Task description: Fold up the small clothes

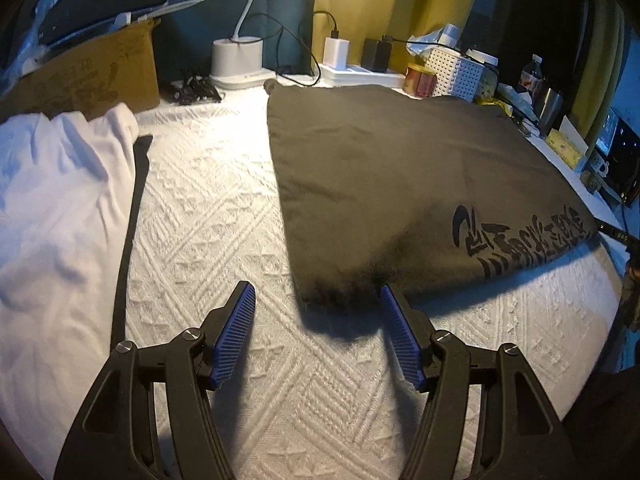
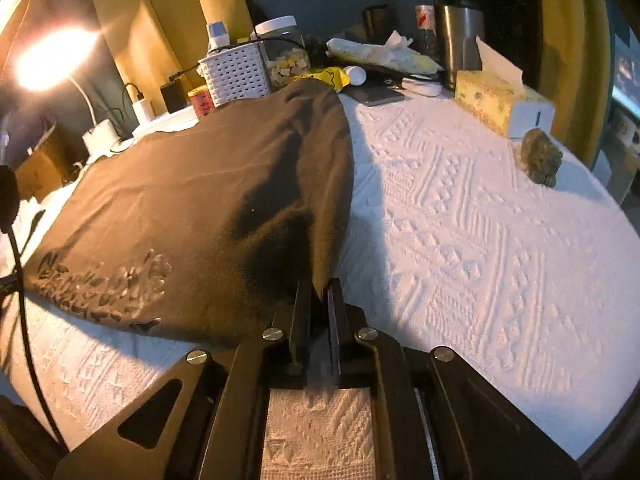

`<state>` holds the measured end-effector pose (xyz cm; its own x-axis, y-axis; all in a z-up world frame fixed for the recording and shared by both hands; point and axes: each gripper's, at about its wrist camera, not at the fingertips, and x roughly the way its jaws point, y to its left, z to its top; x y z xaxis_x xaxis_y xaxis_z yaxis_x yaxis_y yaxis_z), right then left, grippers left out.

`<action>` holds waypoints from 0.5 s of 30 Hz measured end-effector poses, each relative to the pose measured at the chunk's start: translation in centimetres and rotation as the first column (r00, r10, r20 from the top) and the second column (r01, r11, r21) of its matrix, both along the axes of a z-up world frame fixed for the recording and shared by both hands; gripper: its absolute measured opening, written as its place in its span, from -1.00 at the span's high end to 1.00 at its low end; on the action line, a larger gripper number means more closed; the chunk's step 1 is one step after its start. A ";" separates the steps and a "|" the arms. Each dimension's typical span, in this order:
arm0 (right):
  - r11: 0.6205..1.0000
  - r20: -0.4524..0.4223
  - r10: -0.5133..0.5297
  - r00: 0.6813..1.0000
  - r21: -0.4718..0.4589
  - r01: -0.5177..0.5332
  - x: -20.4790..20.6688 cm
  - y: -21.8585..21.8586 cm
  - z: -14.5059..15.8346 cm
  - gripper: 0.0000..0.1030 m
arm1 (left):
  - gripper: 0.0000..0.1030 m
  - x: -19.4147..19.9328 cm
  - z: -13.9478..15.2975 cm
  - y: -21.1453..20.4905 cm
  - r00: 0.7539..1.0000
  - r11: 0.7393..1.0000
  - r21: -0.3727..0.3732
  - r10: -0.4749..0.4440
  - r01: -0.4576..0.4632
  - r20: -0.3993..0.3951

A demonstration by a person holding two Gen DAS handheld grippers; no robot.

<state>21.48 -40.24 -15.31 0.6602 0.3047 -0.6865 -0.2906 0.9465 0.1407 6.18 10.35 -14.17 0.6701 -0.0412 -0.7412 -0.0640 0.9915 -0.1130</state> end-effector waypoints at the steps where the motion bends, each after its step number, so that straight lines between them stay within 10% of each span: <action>1: 1.000 -0.008 0.009 1.000 0.004 -0.009 0.1 -0.2 0.1 0.88 | -0.26 0.1 0.0 -0.1 1.000 1.000 0.013 -0.003 0.003 -0.002; 15: 0.998 0.027 -0.051 0.998 -0.022 0.052 0.4 -1.9 -0.3 0.89 | -0.25 0.4 0.0 0.7 1.000 0.999 -0.042 0.015 -0.016 -0.003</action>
